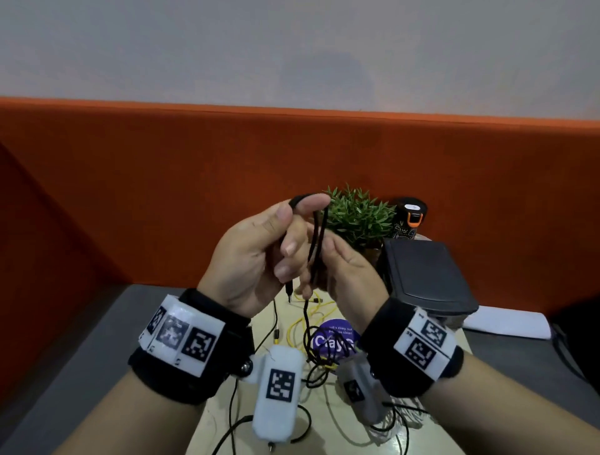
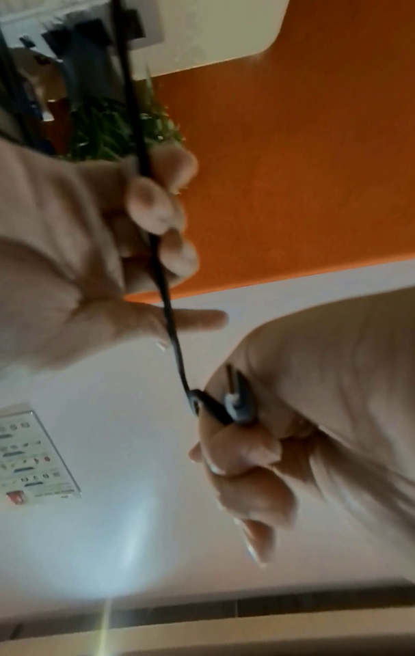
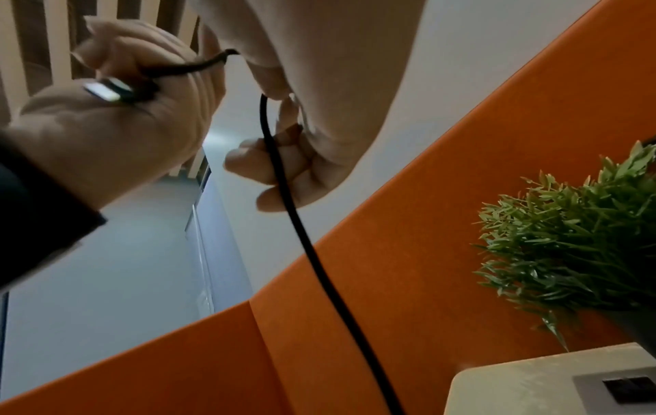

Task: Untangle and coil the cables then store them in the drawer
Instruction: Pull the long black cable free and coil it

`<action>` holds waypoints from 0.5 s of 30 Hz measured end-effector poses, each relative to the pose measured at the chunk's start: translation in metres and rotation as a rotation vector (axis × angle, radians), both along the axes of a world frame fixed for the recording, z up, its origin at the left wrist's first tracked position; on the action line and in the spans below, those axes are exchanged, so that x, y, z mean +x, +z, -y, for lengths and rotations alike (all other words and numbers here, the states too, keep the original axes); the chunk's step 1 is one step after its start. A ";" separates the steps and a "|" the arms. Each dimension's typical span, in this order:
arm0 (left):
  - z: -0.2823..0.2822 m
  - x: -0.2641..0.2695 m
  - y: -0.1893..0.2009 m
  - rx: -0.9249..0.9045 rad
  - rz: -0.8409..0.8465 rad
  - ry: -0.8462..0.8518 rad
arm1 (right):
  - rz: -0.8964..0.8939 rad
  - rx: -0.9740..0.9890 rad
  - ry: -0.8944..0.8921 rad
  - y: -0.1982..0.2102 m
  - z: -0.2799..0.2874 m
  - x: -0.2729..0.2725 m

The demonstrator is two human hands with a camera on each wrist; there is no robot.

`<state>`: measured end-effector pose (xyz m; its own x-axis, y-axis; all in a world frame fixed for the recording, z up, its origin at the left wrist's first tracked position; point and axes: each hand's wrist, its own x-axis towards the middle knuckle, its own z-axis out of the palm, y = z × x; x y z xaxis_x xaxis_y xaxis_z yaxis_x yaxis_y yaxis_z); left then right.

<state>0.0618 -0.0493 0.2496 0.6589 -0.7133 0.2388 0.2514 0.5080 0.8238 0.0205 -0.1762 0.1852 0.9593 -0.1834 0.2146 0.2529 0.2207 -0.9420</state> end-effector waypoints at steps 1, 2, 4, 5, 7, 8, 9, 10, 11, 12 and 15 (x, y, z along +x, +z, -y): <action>-0.001 0.002 0.000 0.031 0.015 0.023 | -0.002 -0.015 -0.001 -0.005 -0.001 -0.001; -0.002 0.004 0.000 0.066 0.031 0.050 | 0.003 -0.037 -0.027 -0.007 -0.001 -0.003; -0.003 0.011 -0.005 0.143 0.055 0.123 | 0.017 -0.070 -0.114 -0.004 0.002 -0.004; -0.003 0.013 -0.006 0.189 0.062 0.165 | 0.030 -0.079 -0.142 -0.001 0.004 -0.004; -0.002 0.015 -0.011 0.270 0.078 0.240 | 0.073 -0.087 -0.166 0.006 0.007 -0.005; -0.002 0.016 -0.012 0.282 0.083 0.257 | 0.096 -0.088 -0.170 0.009 0.008 -0.005; -0.002 0.016 -0.014 0.273 0.084 0.254 | 0.115 -0.084 -0.178 0.011 0.009 -0.005; -0.002 0.017 -0.016 0.256 0.082 0.239 | 0.125 -0.079 -0.191 0.013 0.010 -0.005; -0.003 0.019 -0.017 0.251 0.085 0.225 | 0.127 -0.076 -0.207 0.014 0.011 -0.005; -0.005 0.020 -0.018 0.254 0.088 0.210 | 0.121 -0.075 -0.224 0.015 0.011 -0.004; -0.010 0.022 -0.016 0.261 0.081 0.161 | 0.072 -0.080 -0.286 0.016 0.012 -0.004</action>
